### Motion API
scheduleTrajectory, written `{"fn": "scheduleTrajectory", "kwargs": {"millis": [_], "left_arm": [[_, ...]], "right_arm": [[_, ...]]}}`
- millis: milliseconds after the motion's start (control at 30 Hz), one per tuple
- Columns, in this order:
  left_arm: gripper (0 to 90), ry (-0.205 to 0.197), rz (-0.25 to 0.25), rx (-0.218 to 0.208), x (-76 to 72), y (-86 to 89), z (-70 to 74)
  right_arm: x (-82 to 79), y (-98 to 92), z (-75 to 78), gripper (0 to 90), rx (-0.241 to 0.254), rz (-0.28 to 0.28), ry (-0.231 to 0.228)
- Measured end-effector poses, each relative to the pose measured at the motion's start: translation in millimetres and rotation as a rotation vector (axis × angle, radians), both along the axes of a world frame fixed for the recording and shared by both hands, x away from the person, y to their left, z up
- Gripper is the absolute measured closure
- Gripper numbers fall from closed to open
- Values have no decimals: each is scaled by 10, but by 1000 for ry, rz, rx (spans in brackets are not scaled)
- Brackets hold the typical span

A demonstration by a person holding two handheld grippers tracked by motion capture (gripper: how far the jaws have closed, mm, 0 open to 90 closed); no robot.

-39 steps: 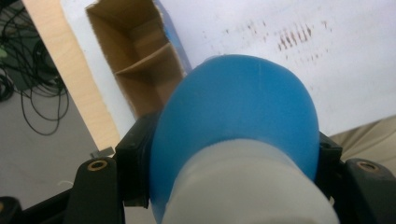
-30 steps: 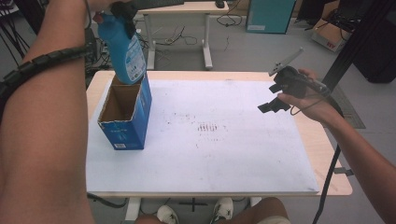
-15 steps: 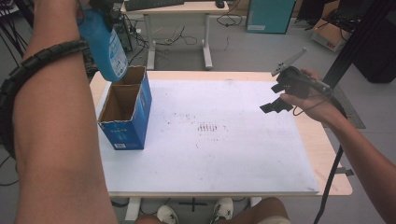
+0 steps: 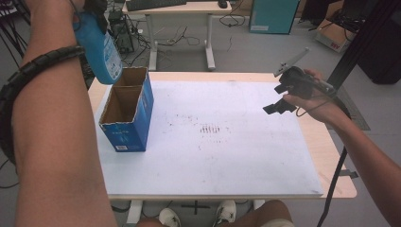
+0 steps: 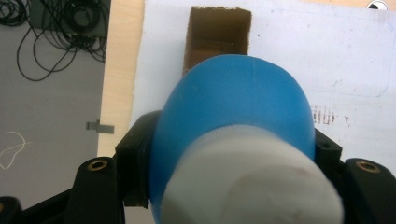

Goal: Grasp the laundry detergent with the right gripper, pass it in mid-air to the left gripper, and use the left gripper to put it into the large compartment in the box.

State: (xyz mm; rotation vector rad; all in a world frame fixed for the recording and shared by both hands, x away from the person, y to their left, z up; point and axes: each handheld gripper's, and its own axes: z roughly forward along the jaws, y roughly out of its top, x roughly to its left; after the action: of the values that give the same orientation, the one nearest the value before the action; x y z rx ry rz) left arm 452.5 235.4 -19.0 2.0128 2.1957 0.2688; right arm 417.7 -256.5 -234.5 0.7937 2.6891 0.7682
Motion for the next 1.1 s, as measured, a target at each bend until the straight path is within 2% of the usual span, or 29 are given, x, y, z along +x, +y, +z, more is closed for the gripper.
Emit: {"fn": "scheduleTrajectory", "kwargs": {"millis": [133, 433, 833, 967, 1033, 1100], "left_arm": [[359, -5, 5, 0, 0, 8, -13], [359, 0, -1, 1, 20, 17, -62], [359, 3, 7, -2, 47, 60, -227], [359, 4, 5, 9, 55, 69, -323], [359, 7, 5, 9, 60, 78, -385], [359, 10, 3, 4, 64, 84, -434]], "right_arm": [[17, -2, 14, 80, -11, 21, -17], [26, 21, 6, 80, -24, 21, -10], [31, 34, 0, 80, -30, 28, -11], [27, 47, -10, 81, -15, 24, -21], [28, 48, 0, 80, -32, 32, -11], [22, 60, -5, 80, -29, 27, -10]]}}
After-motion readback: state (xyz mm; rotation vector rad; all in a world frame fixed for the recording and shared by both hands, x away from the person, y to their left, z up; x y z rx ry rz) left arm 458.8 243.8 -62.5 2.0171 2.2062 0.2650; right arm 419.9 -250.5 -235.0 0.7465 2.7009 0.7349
